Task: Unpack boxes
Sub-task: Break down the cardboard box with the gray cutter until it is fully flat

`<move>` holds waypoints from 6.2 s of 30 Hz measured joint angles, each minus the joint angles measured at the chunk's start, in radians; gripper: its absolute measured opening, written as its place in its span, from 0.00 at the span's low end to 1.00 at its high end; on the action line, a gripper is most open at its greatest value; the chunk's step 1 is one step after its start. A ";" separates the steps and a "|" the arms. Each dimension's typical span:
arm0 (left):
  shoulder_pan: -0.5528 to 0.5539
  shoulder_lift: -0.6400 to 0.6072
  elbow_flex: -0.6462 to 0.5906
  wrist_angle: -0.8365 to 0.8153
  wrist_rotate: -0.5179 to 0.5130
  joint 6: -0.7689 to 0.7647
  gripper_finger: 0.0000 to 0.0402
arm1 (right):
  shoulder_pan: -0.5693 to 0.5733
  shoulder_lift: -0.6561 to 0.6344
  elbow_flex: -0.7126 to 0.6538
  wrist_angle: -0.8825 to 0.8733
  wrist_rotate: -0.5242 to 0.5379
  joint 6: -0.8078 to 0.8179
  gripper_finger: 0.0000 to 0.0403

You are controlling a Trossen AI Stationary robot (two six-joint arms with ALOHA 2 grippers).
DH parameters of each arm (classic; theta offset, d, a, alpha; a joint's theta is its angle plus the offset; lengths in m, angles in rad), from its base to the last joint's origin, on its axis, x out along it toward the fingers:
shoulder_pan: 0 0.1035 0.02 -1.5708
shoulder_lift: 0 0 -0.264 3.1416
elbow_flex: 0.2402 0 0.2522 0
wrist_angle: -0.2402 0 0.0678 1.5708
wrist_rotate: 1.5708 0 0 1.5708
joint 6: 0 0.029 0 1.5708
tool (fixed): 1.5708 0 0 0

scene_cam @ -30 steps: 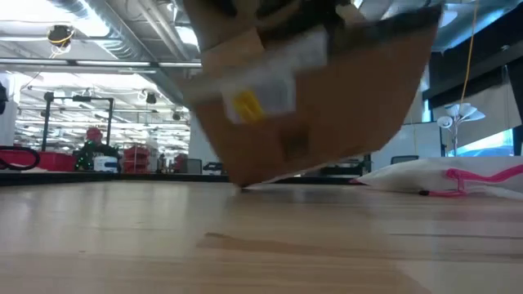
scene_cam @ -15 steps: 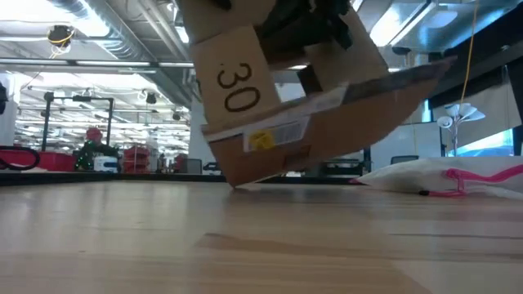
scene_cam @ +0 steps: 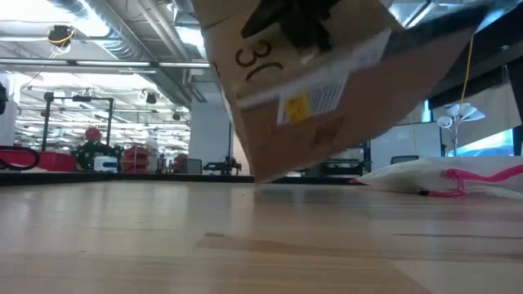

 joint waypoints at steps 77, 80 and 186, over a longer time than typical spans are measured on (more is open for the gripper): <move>0.314 -0.202 0.000 0.052 0.549 0.251 0.29 | 0.262 0.076 0.733 -1.037 -0.319 -0.200 0.00; 0.240 -0.195 0.000 0.097 0.478 0.348 0.29 | 0.262 0.077 0.732 -1.037 -0.326 -0.206 0.00; -0.016 0.022 0.218 -0.483 -0.146 0.690 0.00 | 0.071 0.147 0.628 -1.350 -0.073 -0.083 0.01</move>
